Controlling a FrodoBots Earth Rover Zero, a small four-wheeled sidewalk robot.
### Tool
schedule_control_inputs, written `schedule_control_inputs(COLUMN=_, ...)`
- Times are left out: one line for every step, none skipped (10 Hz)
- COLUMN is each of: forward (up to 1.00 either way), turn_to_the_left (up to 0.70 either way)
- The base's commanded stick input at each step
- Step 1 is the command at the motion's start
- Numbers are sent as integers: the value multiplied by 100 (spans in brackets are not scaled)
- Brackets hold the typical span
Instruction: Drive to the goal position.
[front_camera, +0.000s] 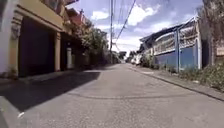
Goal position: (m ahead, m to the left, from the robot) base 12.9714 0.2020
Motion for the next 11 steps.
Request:
schedule_control_inputs(forward=70, turn_to_the_left=10)
schedule_control_inputs(forward=70, turn_to_the_left=10)
schedule_control_inputs(forward=70, turn_to_the_left=4)
schedule_control_inputs(forward=70, turn_to_the_left=-21)
schedule_control_inputs(forward=70, turn_to_the_left=-25)
schedule_control_inputs(forward=70, turn_to_the_left=-25)
schedule_control_inputs(forward=70, turn_to_the_left=-25)
schedule_control_inputs(forward=70, turn_to_the_left=-25)
schedule_control_inputs(forward=70, turn_to_the_left=-25)
schedule_control_inputs(forward=70, turn_to_the_left=-25)
schedule_control_inputs(forward=70, turn_to_the_left=-25)
